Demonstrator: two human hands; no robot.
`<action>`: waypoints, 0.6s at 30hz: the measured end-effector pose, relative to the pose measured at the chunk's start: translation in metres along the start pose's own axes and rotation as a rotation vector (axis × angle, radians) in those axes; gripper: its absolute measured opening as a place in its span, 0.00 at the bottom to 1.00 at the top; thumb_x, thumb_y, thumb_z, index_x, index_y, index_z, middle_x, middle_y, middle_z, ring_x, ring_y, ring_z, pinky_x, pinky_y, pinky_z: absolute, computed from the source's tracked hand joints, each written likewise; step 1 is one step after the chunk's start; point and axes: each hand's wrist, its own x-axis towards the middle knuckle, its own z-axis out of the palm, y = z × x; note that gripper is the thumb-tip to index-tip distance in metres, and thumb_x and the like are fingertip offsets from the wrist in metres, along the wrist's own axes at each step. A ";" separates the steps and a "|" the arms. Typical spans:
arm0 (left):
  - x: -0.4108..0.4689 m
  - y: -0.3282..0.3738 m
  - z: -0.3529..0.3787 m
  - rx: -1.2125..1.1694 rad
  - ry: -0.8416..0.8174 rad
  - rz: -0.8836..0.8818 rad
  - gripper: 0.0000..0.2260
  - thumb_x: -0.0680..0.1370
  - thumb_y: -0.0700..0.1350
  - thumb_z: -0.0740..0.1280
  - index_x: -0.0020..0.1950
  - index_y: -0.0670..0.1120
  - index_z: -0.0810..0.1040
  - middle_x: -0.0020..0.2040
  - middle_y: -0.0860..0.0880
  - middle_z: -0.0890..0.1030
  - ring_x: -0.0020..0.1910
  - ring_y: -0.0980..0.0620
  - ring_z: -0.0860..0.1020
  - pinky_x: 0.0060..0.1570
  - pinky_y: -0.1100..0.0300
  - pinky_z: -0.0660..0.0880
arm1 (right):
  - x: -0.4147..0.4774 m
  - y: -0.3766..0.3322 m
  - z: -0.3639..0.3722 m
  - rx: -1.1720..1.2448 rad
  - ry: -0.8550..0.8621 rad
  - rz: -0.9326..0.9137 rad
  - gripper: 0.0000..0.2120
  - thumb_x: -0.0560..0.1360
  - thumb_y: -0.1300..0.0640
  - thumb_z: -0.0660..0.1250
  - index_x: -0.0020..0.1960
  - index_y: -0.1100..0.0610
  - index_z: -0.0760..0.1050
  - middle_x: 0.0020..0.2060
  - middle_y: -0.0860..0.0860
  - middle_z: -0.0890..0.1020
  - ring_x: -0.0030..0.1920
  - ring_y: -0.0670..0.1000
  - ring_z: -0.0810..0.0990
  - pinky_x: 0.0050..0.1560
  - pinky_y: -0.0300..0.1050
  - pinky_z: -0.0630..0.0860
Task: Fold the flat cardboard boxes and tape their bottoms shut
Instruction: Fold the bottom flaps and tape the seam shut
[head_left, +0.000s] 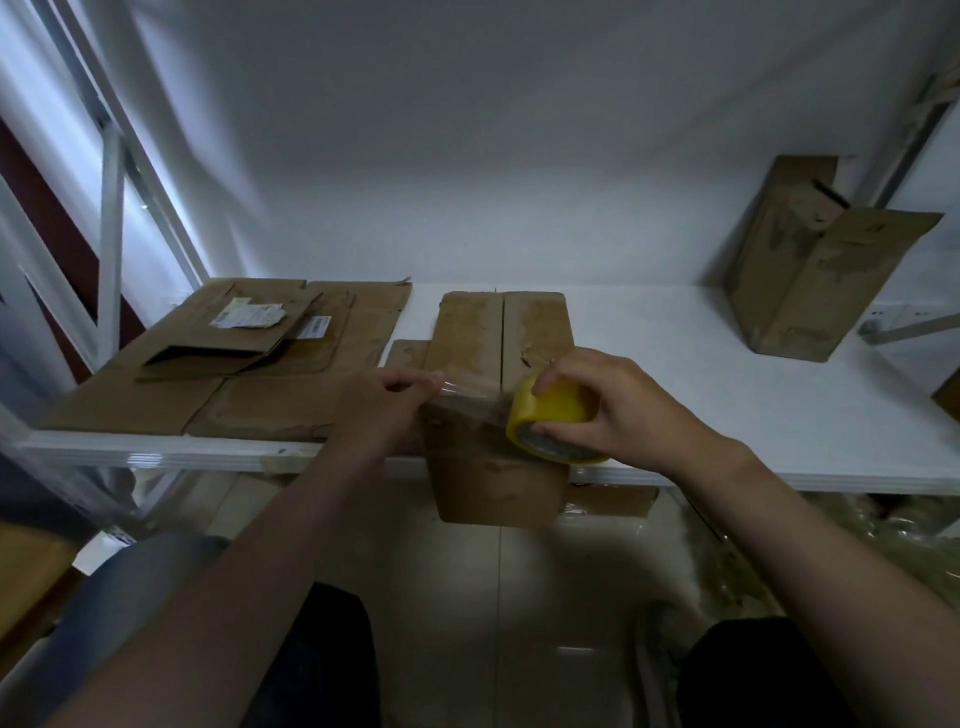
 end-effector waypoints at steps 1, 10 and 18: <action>0.001 0.000 0.002 -0.002 -0.005 -0.001 0.05 0.77 0.51 0.72 0.49 0.51 0.85 0.46 0.58 0.81 0.49 0.58 0.77 0.44 0.59 0.73 | 0.001 0.000 -0.001 -0.008 -0.008 0.010 0.15 0.72 0.42 0.76 0.55 0.40 0.75 0.52 0.39 0.76 0.52 0.45 0.74 0.48 0.38 0.71; 0.018 -0.008 -0.006 -0.044 0.065 -0.104 0.07 0.76 0.55 0.73 0.46 0.52 0.86 0.52 0.48 0.85 0.52 0.48 0.80 0.48 0.51 0.78 | -0.004 0.016 -0.009 -0.099 -0.062 0.041 0.21 0.72 0.44 0.76 0.64 0.42 0.78 0.54 0.43 0.77 0.53 0.46 0.74 0.52 0.38 0.72; 0.018 -0.007 -0.016 -0.053 0.123 -0.068 0.07 0.77 0.52 0.72 0.48 0.50 0.86 0.45 0.51 0.83 0.45 0.51 0.77 0.35 0.59 0.70 | -0.003 0.020 -0.011 -0.190 -0.152 0.068 0.19 0.71 0.46 0.77 0.59 0.45 0.78 0.53 0.46 0.76 0.52 0.47 0.73 0.47 0.39 0.73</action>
